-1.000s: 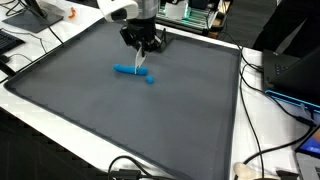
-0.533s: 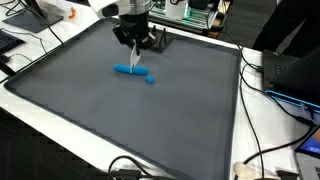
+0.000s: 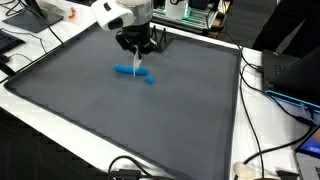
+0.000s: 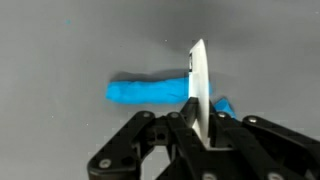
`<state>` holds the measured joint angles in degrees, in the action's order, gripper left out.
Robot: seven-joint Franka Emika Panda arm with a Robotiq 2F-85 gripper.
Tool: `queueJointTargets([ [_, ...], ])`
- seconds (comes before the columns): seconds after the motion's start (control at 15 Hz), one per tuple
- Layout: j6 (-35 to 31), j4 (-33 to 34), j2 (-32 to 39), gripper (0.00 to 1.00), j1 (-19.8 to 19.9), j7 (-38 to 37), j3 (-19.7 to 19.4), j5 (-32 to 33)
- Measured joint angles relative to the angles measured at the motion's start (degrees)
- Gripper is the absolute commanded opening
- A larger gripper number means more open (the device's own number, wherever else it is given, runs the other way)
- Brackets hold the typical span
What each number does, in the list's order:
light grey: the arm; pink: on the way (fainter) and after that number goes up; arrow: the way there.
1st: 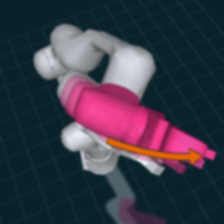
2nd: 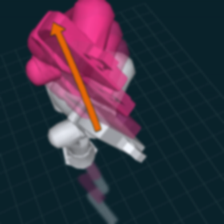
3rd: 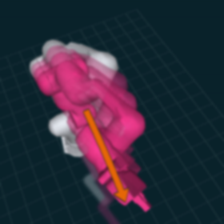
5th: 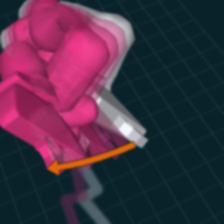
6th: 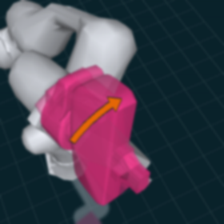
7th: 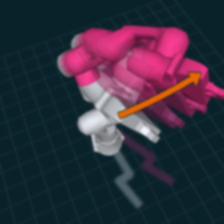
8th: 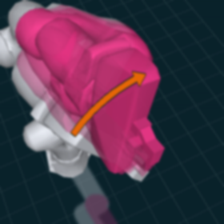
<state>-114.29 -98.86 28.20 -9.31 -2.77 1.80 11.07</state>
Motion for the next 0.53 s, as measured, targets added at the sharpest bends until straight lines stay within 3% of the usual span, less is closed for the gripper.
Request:
queueJointTargets([
  [0.53,-0.5,0.0,1.5,0.02,0.0,1.2,0.0,0.3],
])
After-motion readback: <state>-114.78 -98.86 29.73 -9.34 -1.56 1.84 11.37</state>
